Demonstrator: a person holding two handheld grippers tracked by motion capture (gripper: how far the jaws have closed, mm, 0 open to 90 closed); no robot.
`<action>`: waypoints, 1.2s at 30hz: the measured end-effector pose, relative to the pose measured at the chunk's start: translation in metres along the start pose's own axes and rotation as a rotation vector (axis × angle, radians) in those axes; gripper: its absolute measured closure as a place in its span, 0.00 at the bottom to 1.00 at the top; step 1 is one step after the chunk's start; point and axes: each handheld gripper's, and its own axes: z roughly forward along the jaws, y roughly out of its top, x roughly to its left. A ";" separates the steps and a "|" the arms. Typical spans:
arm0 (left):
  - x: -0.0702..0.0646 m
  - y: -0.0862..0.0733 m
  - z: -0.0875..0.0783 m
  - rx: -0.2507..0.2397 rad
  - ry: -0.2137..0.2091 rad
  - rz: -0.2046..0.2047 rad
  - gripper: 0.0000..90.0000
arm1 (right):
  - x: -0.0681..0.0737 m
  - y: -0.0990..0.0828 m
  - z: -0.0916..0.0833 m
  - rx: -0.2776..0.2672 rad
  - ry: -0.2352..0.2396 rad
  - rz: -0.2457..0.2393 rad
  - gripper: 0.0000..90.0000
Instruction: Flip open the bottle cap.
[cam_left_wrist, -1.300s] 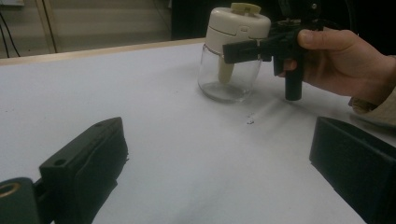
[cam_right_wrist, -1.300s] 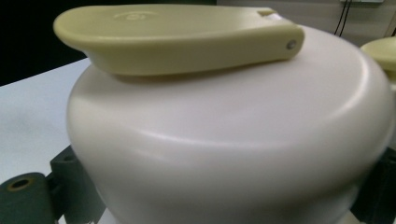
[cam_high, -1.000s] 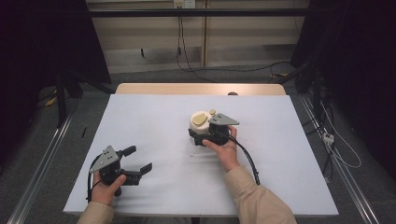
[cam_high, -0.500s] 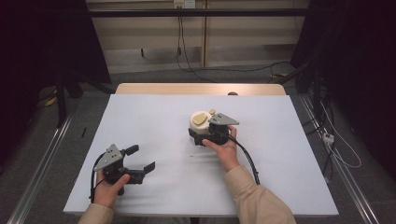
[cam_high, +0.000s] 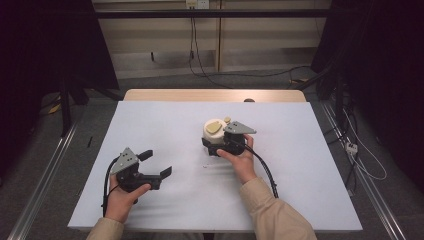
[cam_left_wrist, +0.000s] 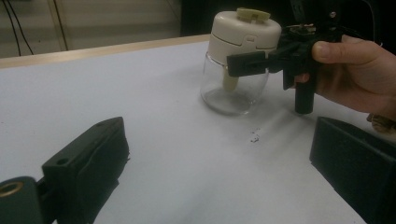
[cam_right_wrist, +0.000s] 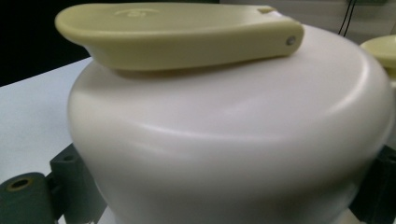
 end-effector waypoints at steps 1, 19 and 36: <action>0.000 0.000 0.001 0.003 -0.002 0.001 0.05 | 0.000 0.000 0.000 0.000 0.000 0.000 0.07; -0.003 0.013 0.019 0.000 -0.026 -0.035 0.13 | 0.000 0.000 0.000 0.000 0.002 0.003 0.07; -0.007 0.025 0.032 0.030 -0.041 -0.055 0.21 | 0.000 -0.001 0.000 -0.001 0.004 0.000 0.07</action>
